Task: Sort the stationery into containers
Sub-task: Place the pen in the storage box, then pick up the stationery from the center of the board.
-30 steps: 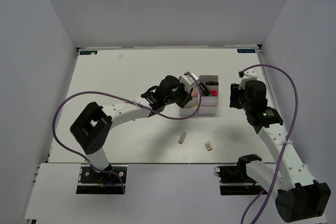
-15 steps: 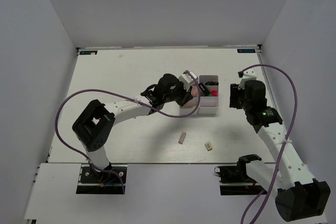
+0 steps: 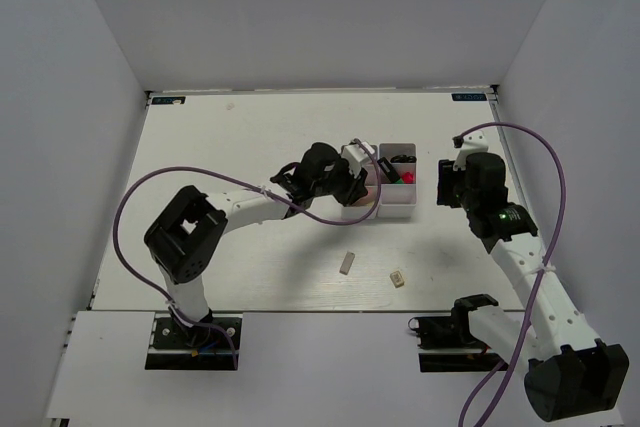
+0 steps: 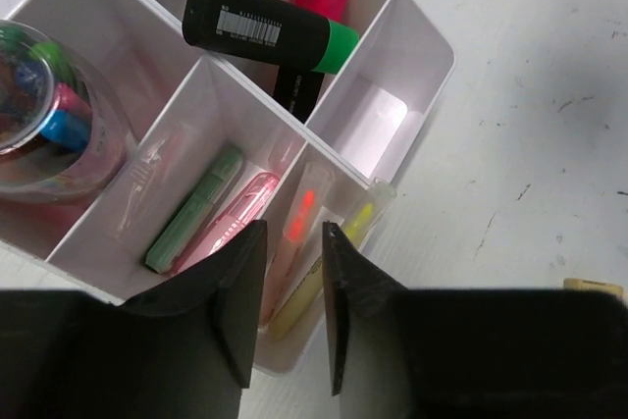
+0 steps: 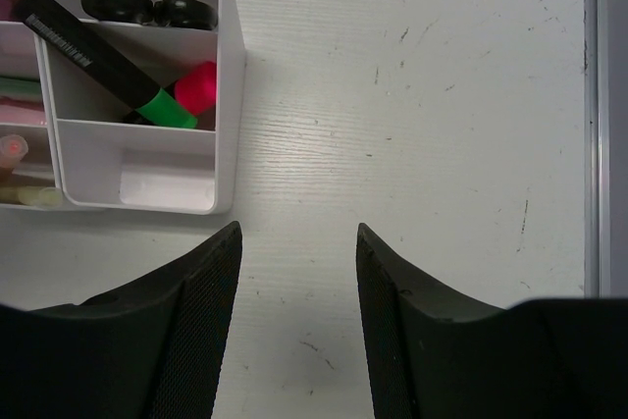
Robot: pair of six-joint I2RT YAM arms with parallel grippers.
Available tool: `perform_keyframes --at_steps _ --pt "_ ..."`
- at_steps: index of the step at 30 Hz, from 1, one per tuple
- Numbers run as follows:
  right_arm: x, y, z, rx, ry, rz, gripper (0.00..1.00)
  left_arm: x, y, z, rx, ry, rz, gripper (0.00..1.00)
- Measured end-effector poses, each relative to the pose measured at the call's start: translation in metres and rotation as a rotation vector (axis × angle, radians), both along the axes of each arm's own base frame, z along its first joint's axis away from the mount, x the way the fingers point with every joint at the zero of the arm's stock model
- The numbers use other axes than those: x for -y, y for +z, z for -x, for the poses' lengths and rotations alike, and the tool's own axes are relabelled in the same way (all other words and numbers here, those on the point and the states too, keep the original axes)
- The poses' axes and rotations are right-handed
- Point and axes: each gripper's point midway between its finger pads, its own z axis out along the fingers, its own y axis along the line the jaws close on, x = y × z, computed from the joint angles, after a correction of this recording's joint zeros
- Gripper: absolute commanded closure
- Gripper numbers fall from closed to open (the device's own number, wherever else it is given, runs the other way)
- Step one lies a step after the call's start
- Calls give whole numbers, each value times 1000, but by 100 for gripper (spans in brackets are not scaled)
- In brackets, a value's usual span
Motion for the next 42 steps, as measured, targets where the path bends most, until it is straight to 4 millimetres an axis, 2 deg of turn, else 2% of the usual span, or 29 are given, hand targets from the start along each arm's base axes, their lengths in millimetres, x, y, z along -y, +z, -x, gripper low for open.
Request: perform_keyframes --at_steps 2,6,7,9,10,11,12,14,15,16,17,18,19,21,22,24,25,26,29,32,34,36,42 --pt "0 -1 0 -3 0 1 45 -1 -3 1 -4 -3 -1 52" --pt "0 -1 0 -5 2 -1 44 -3 -8 4 -15 -4 -6 51" --pt "-1 -1 0 -5 4 -1 40 -3 -8 4 -15 -4 -6 51" --pt "-2 -1 0 -6 16 0 42 -3 -7 6 -16 -4 -3 58" --pt "-4 -1 0 -6 32 2 54 -3 -3 7 -14 -4 2 67" --pt "-6 -1 1 -6 54 5 100 -4 2 10 -11 -4 10 78" --pt "-9 -2 1 -4 85 8 100 -4 10 12 -3 0 19 98" --pt "-20 -6 7 -12 159 -11 100 -5 33 22 0 17 40 100" --pt "-28 -10 13 -27 227 -18 79 -7 48 28 0 33 52 100" --pt "-37 -14 18 -49 286 -37 56 -9 63 34 -10 52 60 92" --pt "-48 -20 25 -87 361 -57 40 -11 78 41 -37 76 62 76" --pt "-58 -28 33 -141 430 -76 35 -14 93 46 -57 98 68 47" --pt "-66 -33 42 -200 486 -98 34 -19 105 51 -85 127 64 41" --pt "-82 -43 56 -326 590 -150 34 -37 119 60 -157 206 42 36" --pt "-88 -49 63 -389 625 -176 34 -51 118 66 -190 246 16 30" --pt "-95 -59 78 -489 668 -206 38 -82 102 81 -246 317 -65 23" --pt "-97 -64 88 -549 680 -219 40 -105 84 91 -277 362 -122 12" --pt "-99 -70 98 -607 689 -224 40 -128 69 102 -296 398 -181 9" --pt "-105 -83 119 -743 700 -226 43 -191 26 130 -343 501 -299 6" --pt "-112 -95 137 -847 725 -199 43 -240 5 144 -357 600 -332 5" --pt "-116 -103 147 -889 749 -150 43 -259 3 146 -351 656 -306 5" --pt "-116 -110 159 -937 759 -101 43 -269 1 146 -342 688 -276 5" --pt "-109 -130 168 -1018 722 48 42 -279 -13 150 -370 713 -243 5"
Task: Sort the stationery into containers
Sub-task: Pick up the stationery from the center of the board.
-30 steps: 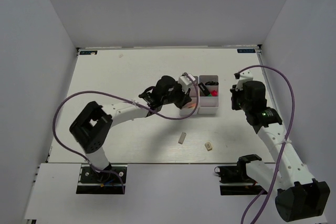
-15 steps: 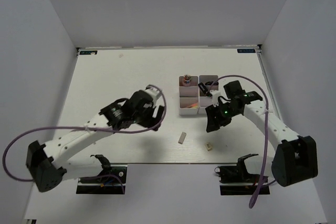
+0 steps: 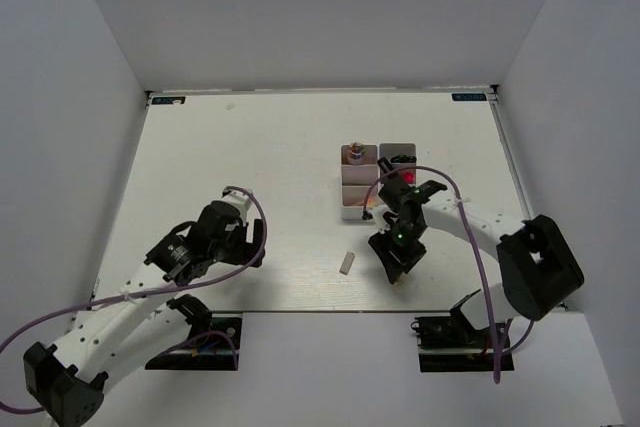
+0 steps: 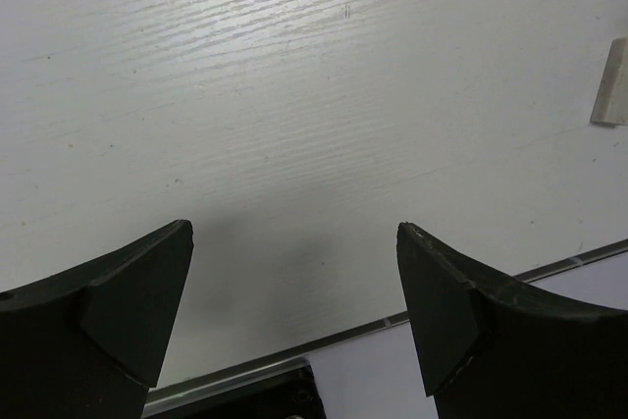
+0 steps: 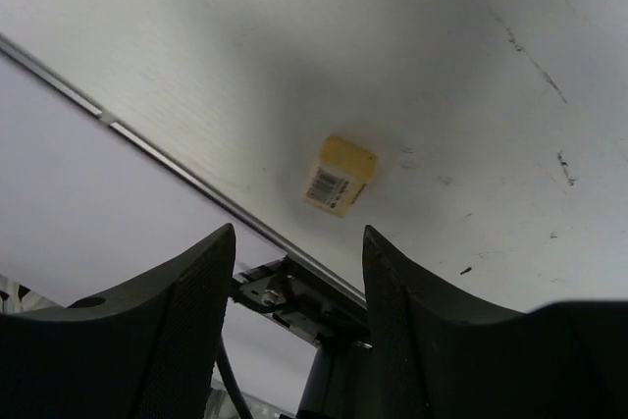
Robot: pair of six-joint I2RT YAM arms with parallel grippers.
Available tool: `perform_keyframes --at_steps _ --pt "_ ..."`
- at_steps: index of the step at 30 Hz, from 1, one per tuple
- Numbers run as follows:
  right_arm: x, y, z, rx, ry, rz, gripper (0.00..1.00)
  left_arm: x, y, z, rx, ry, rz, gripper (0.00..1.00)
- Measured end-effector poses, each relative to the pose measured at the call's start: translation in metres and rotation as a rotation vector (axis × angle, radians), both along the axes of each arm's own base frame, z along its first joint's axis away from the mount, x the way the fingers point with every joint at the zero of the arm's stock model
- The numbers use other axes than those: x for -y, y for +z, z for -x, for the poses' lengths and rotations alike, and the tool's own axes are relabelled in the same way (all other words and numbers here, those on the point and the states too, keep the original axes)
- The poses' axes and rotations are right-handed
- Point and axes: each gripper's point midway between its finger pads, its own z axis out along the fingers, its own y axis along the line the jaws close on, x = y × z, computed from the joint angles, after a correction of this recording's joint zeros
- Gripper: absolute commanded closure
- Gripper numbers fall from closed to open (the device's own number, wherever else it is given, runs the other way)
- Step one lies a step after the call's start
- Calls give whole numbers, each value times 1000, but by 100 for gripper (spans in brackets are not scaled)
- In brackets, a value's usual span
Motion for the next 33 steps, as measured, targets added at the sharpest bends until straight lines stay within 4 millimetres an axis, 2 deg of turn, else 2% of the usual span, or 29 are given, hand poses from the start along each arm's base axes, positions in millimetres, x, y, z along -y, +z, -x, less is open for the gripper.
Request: perform_keyframes --at_steps 4,8,10,13,18,26,33 --pt "9 -15 0 -22 -13 106 39 0 -3 3 -1 -3 21 5" --pt "13 -20 -3 -6 -24 151 39 4 4 2 28 -19 54 5" --pt "12 -22 -5 4 -27 157 39 6 6 2 34 -26 65 5" --pt "11 -24 -8 15 -29 158 44 7 5 2 30 -33 65 5" --pt "6 -25 -10 33 -23 148 46 9 4 2 22 -46 69 5" --pt "0 -32 -6 25 14 157 47 11 3 2 21 -58 70 5" --pt "-2 -36 2 -6 44 168 53 11 3 2 23 -60 69 5"
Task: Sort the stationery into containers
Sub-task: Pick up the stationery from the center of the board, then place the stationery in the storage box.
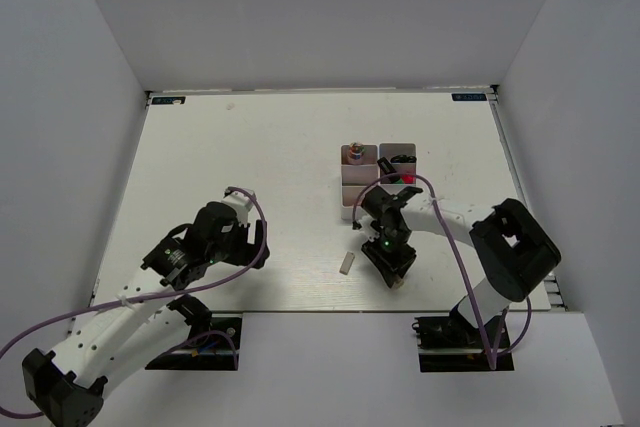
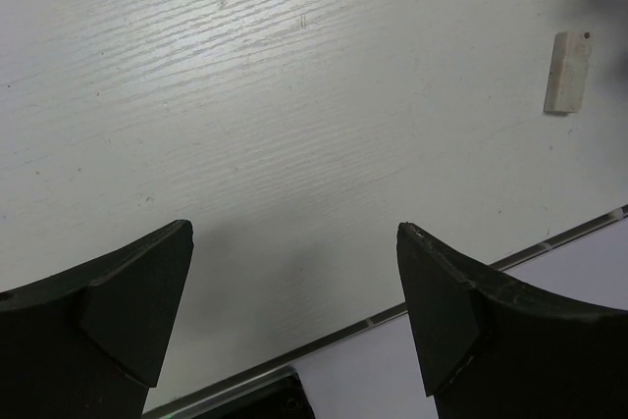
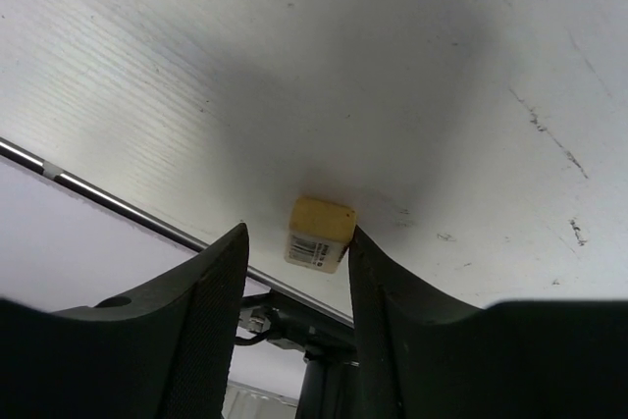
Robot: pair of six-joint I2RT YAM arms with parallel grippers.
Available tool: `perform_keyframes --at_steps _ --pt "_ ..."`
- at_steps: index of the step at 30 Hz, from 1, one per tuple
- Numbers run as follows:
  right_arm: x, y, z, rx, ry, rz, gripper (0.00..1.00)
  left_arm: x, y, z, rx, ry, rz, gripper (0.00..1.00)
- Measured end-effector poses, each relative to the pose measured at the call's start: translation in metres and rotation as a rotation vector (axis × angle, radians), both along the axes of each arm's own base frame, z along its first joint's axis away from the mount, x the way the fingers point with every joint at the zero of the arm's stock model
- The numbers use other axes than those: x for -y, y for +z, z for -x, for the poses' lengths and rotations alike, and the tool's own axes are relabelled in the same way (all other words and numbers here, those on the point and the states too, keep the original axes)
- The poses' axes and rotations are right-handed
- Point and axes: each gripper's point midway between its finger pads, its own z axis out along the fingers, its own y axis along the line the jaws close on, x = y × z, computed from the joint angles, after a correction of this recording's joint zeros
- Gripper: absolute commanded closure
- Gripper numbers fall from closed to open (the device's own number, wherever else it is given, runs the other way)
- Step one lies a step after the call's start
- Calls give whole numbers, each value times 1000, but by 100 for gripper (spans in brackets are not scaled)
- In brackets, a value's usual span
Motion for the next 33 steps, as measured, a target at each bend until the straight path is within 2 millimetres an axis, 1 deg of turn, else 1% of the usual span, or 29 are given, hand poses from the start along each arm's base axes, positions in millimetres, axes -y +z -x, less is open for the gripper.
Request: perform_keyframes --at_steps 1,2,3,4,5,6,7,9,10,18,21,23,24,27,28,29,30,33 --pt "0 0 0 -1 2 0 59 0 0 0 1 -2 0 5" --pt "0 0 1 -1 7 0 63 0 0 0 1 -4 2 5" --pt "-1 -1 1 -1 9 0 65 1 1 1 1 -5 4 5" --pt "-1 -1 1 -4 11 3 72 1 1 1 2 -7 5 5" --pt "-1 -2 2 -7 11 6 76 1 1 1 2 -8 8 5" --pt "-1 -2 2 -9 15 9 81 1 1 1 2 -9 9 5" --pt "-1 -2 2 -11 15 12 89 2 2 1 2 -10 11 5" --pt "-1 -2 3 -10 17 15 93 2 2 2 2 -12 12 5" --pt "-1 -2 3 -10 19 17 100 2 2 2 2 -12 12 5" --pt "-4 0 5 -10 53 2 100 0 4 6 5 -14 20 5" --pt "-13 13 10 8 103 -75 100 0 6 8 7 -17 31 5" --pt "-19 29 9 63 136 -142 100 2 6 9 4 -27 41 5" --pt "-21 38 6 103 152 -172 100 4 7 10 1 -34 48 8" --pt "-22 63 -9 246 185 -228 100 10 7 13 -17 -56 71 12" --pt "-21 70 -18 309 193 -224 100 13 6 14 -29 -65 81 15" --pt "-17 77 -32 390 207 -203 100 16 5 14 -41 -73 89 17" --pt "-18 82 -37 421 209 -207 100 19 4 14 -51 -79 94 17" --pt "-5 89 -73 595 236 -97 100 27 -1 15 -93 -97 108 18"
